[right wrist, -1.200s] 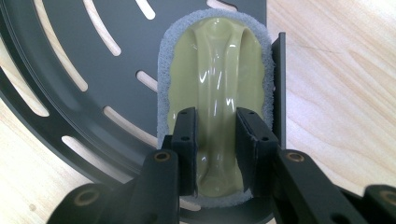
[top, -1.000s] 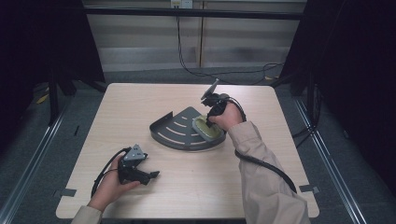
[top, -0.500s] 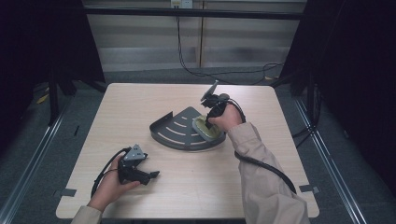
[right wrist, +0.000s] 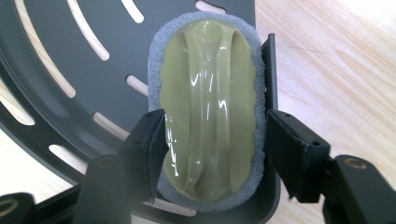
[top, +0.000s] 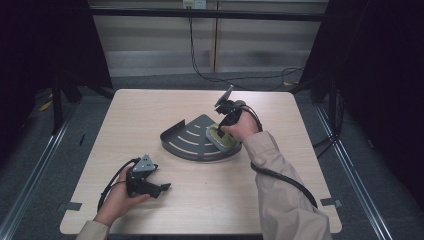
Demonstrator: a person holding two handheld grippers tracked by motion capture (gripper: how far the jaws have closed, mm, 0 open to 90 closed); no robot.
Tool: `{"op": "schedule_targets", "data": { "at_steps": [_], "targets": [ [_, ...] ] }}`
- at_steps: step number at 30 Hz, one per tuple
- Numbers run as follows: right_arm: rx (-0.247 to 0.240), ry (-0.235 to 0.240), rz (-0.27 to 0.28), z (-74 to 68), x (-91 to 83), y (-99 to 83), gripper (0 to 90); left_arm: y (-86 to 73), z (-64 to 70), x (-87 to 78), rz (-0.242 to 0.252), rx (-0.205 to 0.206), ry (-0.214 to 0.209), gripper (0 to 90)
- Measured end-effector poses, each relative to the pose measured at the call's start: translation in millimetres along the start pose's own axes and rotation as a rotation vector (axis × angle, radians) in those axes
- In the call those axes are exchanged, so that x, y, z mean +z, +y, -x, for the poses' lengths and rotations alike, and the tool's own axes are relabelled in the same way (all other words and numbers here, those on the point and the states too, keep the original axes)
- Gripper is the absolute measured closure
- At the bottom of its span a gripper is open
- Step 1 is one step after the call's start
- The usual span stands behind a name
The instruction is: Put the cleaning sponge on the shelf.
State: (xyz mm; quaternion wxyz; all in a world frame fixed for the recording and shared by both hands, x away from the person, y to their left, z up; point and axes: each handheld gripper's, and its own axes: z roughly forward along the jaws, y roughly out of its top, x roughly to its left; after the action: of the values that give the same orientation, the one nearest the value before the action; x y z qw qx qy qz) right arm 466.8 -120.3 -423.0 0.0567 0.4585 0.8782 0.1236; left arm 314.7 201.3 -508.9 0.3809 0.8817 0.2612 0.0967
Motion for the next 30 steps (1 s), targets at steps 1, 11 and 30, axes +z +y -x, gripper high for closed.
{"op": "schedule_targets", "data": {
  "at_steps": [1,11,30],
  "targets": [
    [-0.001,-0.002,-0.001,-0.1,-0.5,0.2,35.9,0.0,0.0,0.0,0.0,0.0,0.0,13.2],
    [0.007,0.002,-0.01,-2.6,-2.9,-0.8,23.7,0.0,0.0,0.0,0.0,0.0,0.0,13.2],
    [-0.018,0.016,-0.045,-2.9,-23.6,-17.9,17.8,0.0,-0.1,0.0,0.0,-0.001,0.0,13.2]
  ]
}}
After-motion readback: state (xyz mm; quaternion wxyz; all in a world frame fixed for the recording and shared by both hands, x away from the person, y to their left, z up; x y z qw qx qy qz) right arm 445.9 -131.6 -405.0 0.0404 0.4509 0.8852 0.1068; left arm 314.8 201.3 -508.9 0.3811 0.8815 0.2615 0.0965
